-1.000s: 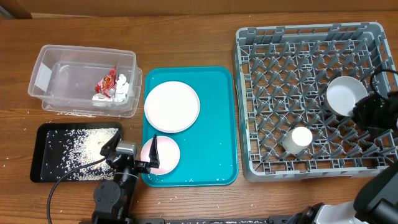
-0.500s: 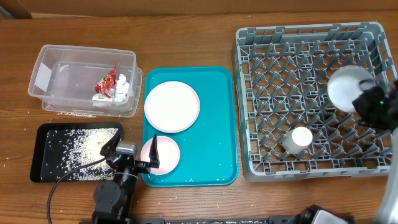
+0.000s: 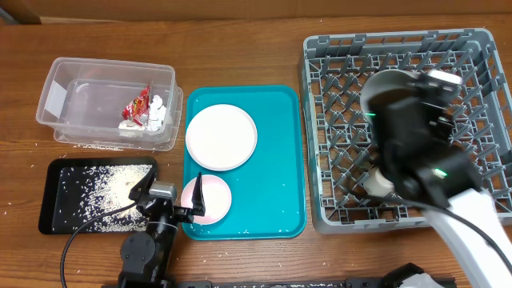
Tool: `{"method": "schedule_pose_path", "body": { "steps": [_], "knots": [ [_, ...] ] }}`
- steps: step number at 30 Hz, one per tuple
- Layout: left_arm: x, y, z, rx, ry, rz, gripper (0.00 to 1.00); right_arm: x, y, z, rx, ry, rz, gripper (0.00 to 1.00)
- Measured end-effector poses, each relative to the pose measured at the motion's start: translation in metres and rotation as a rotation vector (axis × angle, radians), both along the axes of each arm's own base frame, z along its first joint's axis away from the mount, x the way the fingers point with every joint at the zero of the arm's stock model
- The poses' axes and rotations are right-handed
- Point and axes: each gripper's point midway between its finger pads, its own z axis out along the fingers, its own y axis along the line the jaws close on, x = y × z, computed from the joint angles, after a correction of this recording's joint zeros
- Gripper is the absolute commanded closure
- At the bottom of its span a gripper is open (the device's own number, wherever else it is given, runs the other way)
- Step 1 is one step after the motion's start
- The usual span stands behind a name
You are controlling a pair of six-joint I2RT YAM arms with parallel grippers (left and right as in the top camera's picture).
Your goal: Sort waste into correct bins and load items into the dishwasher
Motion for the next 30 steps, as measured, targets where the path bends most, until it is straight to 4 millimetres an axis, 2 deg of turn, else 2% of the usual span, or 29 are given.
{"method": "schedule_pose_path", "body": {
  "steps": [2, 5, 13, 19, 30],
  "knots": [
    [0.000, 0.000, 0.000, 0.000, 0.000, 0.000, 0.00, 0.008, 0.005, -0.005, -0.124, 0.027, -0.019, 0.96],
    [0.000, 0.000, 0.000, 0.000, 0.000, 0.000, 0.00, 0.025, 0.010, -0.023, -0.306, 0.097, -0.054, 0.96],
    [0.000, 0.000, 0.000, 0.000, 0.000, 0.000, 0.00, 0.049, 0.015, -0.064, -0.549, 0.242, -0.081, 0.96],
    [0.000, 0.000, 0.000, 0.000, 0.000, 0.000, 0.00, 0.051, 0.018, -0.090, -0.606, 0.370, -0.038, 0.96],
    [0.000, 0.000, 0.000, 0.000, 0.000, 0.000, 0.00, 0.038, 0.041, -0.113, -0.562, 0.485, 0.080, 0.96]
  ]
}}
